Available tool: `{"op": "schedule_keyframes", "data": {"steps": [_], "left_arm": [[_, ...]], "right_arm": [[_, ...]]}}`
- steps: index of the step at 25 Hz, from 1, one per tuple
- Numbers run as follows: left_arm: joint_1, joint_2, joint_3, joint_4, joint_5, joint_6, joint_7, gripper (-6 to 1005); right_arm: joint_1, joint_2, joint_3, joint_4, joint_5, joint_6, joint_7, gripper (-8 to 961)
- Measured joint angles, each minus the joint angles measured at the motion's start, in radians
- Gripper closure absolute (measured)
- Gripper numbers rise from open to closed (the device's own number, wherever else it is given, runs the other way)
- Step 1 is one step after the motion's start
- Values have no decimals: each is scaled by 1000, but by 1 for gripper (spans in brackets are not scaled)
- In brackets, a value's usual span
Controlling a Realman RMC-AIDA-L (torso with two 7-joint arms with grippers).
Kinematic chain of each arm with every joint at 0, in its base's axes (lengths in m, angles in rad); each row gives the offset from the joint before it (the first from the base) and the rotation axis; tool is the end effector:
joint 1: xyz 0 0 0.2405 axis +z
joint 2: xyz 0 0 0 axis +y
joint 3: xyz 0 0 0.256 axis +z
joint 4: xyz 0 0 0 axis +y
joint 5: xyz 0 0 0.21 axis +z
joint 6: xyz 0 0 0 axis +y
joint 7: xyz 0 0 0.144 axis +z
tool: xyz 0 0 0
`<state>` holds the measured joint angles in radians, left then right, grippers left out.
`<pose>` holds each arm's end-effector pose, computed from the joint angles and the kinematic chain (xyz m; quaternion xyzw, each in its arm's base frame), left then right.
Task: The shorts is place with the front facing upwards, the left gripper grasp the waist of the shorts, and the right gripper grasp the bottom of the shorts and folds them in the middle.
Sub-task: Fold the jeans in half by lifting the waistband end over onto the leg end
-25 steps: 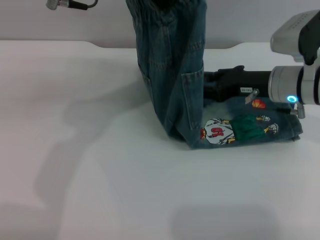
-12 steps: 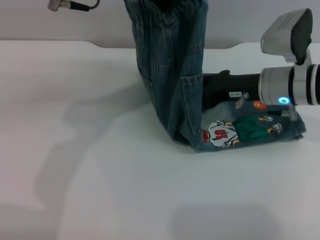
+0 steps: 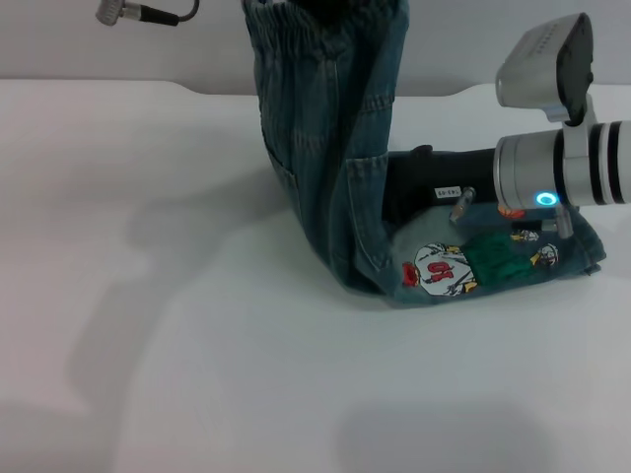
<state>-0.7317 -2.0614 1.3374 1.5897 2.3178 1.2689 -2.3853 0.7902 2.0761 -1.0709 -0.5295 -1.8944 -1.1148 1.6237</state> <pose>-0.0314 0.3923 0.0435 -0.9561 -0.0796 -0.0756 0.2717 0.1901 0.4034 -0.0588 -0.9514 0.2316 0.1452 0.1420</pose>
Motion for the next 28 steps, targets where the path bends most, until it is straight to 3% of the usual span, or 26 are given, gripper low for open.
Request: {"op": "schedule_keyframes", "data": {"steps": [28], "left_arm": [[21,0,8,2,6,-12,10,889]], "right_arm": [[69,1,-33,2,0,-55,40,454]]}}
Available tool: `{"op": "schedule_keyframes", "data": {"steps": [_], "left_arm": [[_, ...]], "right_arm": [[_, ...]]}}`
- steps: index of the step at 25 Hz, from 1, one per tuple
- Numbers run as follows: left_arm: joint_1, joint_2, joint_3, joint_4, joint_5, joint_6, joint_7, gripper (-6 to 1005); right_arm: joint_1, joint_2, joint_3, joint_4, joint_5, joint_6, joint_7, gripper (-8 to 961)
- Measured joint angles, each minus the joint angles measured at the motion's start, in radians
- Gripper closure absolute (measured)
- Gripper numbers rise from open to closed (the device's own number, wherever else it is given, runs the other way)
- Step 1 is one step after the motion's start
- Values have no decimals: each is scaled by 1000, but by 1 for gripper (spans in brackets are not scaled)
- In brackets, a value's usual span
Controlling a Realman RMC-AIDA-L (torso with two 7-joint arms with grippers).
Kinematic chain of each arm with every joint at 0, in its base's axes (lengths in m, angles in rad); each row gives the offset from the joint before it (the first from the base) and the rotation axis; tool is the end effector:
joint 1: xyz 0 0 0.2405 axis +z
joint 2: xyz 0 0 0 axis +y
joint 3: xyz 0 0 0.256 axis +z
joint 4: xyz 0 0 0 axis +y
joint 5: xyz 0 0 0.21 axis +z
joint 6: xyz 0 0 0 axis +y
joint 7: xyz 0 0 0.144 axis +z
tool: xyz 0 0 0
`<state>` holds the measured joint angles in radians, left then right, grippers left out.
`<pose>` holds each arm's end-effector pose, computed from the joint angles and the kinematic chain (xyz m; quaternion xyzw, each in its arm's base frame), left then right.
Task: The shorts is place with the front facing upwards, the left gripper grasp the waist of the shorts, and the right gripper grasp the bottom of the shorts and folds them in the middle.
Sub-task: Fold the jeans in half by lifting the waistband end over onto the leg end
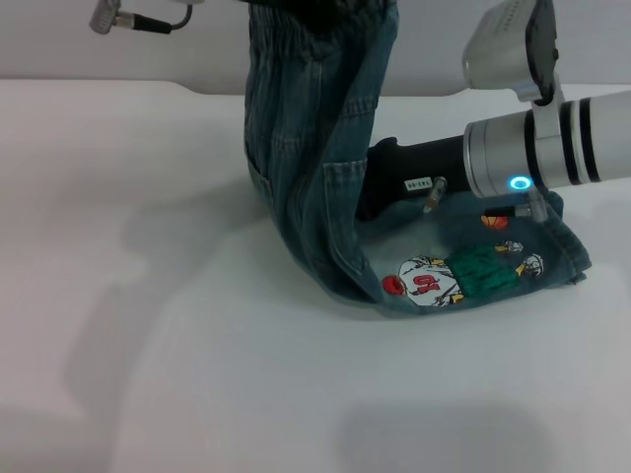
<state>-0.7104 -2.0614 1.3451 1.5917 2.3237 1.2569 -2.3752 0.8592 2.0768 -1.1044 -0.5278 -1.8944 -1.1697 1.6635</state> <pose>-0.0384 0.3921 0.0430 -0.9548 -0.0809 -0.0714 0.2770 0.1592 0.4048 -0.0651 -0.9626 0.2070 0.1443 0.0984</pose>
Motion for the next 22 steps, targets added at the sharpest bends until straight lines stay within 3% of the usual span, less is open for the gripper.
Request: {"op": "schedule_keyframes", "data": {"steps": [9,22], "left_arm": [[9,1,4,-6,0,-18,2,884],[28,1,34,-11,-3,-47,2,877]], "right_arm": [[-25,-4,9,0,-3,29,1,454],[-146,-18,14,-54,-6,96,29,454]]}}
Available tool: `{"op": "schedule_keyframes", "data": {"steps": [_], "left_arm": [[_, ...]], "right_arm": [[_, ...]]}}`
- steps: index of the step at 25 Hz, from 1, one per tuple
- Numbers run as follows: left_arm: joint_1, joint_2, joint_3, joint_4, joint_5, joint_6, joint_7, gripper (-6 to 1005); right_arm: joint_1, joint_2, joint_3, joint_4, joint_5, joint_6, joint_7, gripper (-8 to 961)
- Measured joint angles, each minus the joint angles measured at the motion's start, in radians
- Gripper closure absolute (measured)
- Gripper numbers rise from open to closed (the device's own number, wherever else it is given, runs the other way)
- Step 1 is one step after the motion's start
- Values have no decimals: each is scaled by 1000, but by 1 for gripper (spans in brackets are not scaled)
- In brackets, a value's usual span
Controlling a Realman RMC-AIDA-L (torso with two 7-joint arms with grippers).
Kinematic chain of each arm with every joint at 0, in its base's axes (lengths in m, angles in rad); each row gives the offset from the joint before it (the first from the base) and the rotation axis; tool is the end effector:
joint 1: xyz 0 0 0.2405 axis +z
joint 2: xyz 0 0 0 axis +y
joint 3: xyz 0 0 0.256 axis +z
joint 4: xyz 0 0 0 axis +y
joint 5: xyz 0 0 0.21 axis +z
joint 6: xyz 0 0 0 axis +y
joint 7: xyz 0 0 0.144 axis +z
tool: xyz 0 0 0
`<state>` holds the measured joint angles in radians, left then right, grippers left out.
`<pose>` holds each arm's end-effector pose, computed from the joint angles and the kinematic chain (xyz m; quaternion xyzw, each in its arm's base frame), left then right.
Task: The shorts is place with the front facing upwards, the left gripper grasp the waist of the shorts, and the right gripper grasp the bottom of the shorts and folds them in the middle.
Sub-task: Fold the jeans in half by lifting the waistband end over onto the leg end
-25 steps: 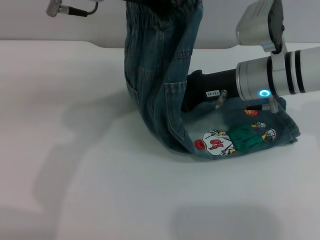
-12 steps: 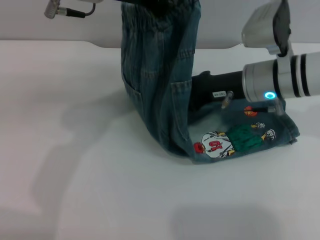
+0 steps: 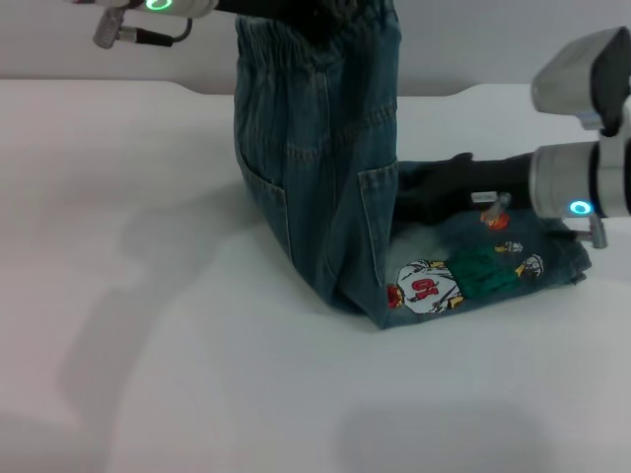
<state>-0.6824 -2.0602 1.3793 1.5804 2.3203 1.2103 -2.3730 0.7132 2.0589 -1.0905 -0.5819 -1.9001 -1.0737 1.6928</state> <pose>-0.0455 0.3922 0.0367 -0.9531 -0.0848 -0.0725 0.2812 0.2181 0.4014 -0.0445 -0.9357 0.2743 0.1336 0.1772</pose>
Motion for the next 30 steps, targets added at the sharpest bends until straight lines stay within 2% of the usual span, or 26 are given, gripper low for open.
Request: {"op": "schedule_keyframes", "data": {"steps": [7,16,23,30], "left_arm": [[13,0,23,-10,-3,-12,-1,873],[11,-2,93,-70,-4,-95,-6,868],[-8,-7,161,-101,-24,-150,-10,864],[-14,-9,219,-106,-93,-188,-3,860]], "right_arm": [[-44,-4,60,-38,3,2,10,453],[-110,5,306,-82,44,89,-25,454],[-156,-17,425,-89,109,125,-65,453],[-175,-22,484,-88,110,137,-79,453]]}}
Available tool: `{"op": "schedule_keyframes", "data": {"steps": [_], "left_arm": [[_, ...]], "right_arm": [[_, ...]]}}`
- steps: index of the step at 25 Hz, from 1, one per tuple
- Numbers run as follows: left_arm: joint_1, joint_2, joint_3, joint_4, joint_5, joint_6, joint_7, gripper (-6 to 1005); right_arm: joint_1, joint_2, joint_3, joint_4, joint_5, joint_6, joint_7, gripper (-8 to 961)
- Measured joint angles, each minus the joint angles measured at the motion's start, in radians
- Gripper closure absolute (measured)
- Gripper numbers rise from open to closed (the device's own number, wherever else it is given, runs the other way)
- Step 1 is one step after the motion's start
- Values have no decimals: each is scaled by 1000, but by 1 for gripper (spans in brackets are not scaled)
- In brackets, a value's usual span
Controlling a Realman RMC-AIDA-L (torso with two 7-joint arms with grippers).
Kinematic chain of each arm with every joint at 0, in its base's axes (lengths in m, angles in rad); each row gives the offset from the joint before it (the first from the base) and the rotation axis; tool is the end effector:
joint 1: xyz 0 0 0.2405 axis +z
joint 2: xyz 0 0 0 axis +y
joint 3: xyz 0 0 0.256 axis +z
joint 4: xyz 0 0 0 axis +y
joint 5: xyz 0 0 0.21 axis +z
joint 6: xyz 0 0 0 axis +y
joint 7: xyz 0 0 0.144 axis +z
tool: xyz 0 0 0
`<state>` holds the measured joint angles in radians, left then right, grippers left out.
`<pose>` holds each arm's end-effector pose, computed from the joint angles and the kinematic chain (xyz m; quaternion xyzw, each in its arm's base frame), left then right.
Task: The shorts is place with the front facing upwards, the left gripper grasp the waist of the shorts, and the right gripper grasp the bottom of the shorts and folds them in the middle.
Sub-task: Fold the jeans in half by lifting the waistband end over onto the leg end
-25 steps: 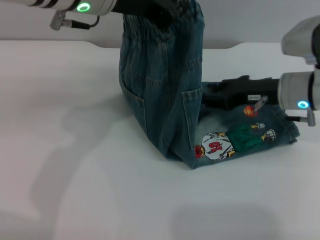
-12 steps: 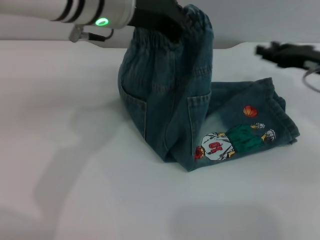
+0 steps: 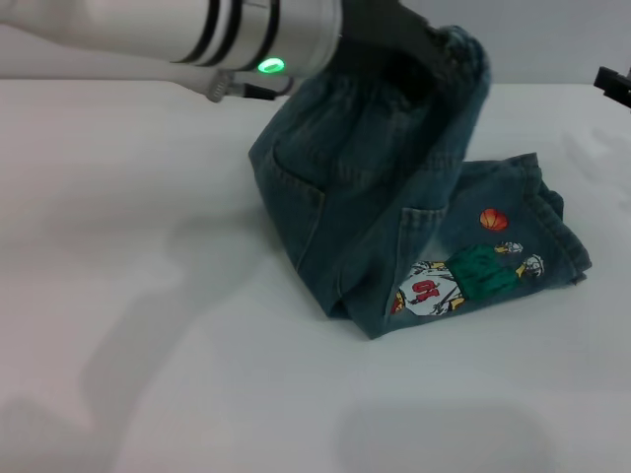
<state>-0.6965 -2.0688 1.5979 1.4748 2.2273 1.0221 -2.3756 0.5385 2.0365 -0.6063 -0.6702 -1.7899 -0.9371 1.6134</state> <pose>-0.0272 0.3797 -0.0225 -0.9665 -0.0624 -0.0967 0.2292 0.3173 0.4066 0.0771 -0.7668 0.3952 0.2617 0.4328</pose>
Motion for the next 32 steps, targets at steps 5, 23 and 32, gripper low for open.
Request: {"op": "schedule_keyframes", "data": {"steps": [5,23,32], "left_arm": [[-5,0,51,-23,-34,-42,1,857],[-70,-6,156,-203,-231,-150,101,847],[-71,-6,158,-228,-258,-210,91,842]], "right_arm": [[-3,-4,3,6,1,-3,-3,454],[-6,-4,-4,9,1,-10,-6,453],[-3,-4,-4,18,1,-11,-12,454]]}}
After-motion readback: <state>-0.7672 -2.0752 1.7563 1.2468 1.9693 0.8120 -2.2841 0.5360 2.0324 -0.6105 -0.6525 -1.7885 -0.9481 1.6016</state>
